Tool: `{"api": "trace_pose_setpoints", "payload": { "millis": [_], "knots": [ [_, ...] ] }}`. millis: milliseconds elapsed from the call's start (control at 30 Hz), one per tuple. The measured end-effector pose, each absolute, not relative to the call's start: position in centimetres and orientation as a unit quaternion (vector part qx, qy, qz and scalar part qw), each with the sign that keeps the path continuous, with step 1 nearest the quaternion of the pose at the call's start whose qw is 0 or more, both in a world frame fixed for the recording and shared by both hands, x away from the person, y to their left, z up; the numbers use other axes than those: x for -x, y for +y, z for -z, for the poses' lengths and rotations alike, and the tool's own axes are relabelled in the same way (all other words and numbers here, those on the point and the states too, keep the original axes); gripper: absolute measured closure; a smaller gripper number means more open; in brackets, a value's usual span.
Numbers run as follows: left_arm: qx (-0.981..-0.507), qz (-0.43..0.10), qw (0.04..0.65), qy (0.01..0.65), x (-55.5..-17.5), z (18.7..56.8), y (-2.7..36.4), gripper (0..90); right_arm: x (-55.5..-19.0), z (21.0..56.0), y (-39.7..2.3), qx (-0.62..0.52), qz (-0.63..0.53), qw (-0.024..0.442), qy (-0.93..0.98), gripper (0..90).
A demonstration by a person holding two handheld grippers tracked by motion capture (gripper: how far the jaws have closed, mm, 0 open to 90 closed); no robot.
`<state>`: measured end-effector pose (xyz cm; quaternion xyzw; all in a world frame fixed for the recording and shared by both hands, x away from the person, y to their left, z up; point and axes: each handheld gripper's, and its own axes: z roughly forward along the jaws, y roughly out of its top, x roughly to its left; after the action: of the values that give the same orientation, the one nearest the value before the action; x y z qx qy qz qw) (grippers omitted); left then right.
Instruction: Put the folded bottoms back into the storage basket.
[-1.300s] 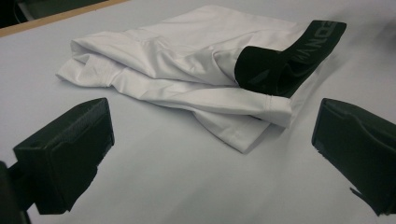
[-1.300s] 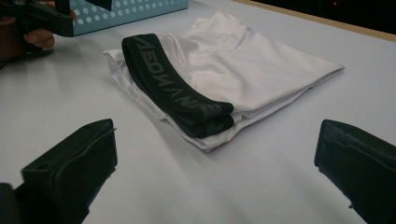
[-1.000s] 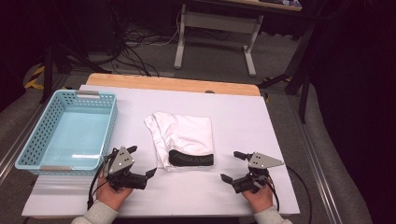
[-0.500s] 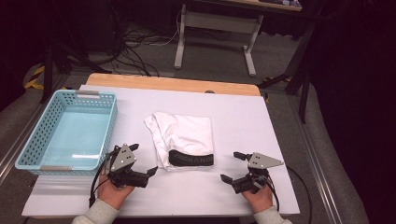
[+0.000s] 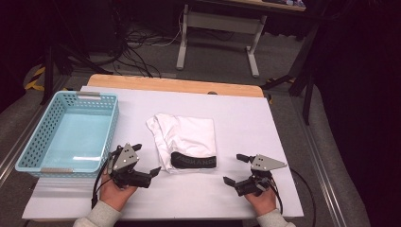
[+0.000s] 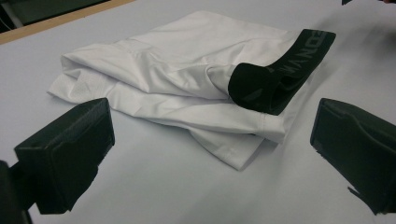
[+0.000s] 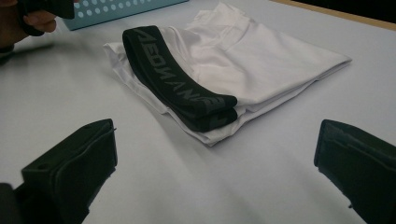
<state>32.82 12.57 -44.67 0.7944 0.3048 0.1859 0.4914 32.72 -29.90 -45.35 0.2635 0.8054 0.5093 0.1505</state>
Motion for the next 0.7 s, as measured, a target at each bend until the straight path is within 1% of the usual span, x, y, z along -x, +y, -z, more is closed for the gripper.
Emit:
{"api": "trace_pose_setpoints", "payload": {
  "millis": [367, 700],
  "knots": [
    [-0.807, -0.177, 0.476, 0.301, -33.9, 43.4, 12.0, 0.9, -32.8, 45.4, -29.9, -0.264, -0.509, 0.148, 0.806, 0.1],
    [-0.807, -0.169, 0.481, 0.299, -35.5, 42.3, 11.6, 1.0, -32.8, 45.4, -29.9, -0.262, -0.51, 0.147, 0.806, 0.1]
  ]
}}
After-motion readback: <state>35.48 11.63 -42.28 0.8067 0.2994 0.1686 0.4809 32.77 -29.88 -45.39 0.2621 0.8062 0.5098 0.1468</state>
